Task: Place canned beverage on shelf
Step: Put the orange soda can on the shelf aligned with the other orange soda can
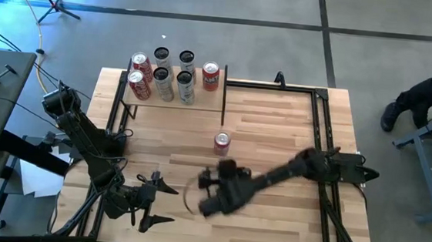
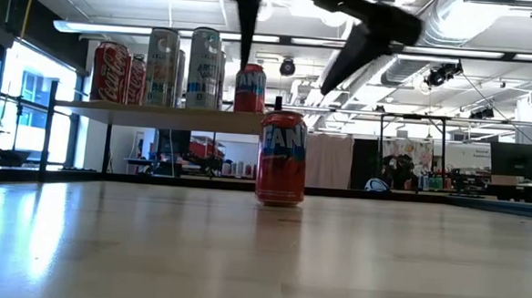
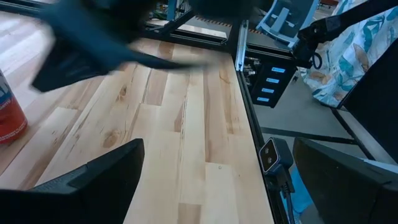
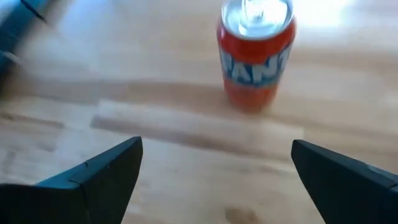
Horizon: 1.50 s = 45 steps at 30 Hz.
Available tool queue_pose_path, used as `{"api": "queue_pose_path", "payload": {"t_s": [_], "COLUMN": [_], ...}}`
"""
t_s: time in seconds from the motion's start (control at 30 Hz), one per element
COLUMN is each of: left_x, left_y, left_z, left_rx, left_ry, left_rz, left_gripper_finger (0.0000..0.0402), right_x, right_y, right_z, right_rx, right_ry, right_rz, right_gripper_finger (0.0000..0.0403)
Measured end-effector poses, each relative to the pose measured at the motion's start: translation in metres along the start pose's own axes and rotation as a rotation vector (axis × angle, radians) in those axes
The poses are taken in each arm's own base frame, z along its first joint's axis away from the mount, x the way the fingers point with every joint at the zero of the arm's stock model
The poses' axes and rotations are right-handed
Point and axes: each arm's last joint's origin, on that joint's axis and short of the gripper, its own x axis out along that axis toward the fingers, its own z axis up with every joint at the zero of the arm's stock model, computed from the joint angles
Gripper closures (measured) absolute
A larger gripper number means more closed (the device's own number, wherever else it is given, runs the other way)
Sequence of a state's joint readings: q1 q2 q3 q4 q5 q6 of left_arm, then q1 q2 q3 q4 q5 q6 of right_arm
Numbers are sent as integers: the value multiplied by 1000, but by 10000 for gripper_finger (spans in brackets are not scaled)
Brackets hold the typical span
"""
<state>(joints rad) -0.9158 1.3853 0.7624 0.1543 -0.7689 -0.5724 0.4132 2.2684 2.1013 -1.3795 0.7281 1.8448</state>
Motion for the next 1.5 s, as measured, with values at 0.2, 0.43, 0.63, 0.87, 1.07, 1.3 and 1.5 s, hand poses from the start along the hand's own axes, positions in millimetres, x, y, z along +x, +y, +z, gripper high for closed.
{"api": "queue_pose_path", "payload": {"t_s": [0.2, 0.43, 0.63, 0.87, 1.07, 1.3, 1.5], "left_x": [0, 0, 0, 0, 0, 0, 0], "left_y": [0, 0, 0, 0, 0, 0, 0], "left_z": [0, 0, 0, 0, 0, 0, 0], "left_rx": [0, 0, 0, 0, 0, 0, 0], "left_ry": [0, 0, 0, 0, 0, 0, 0], "left_rz": [0, 0, 0, 0, 0, 0, 0], "left_gripper_finger": [14, 14, 14, 14, 14, 14, 14], "right_x": [8, 52, 80, 103, 115, 134, 148], "right_y": [-30, -49, -57, -59, -54, -48, -47], "right_z": [-47, -71, -84, -78, -66, -46, -32], "right_rx": [-32, -123, -136, -180, -170, -108, -70], "right_ry": [-270, -440, -525, -585, -588, -578, -534], "right_rz": [51, 112, 173, 148, 119, 80, 48], "right_gripper_finger": [4, 4, 4, 4, 4, 4, 4]}}
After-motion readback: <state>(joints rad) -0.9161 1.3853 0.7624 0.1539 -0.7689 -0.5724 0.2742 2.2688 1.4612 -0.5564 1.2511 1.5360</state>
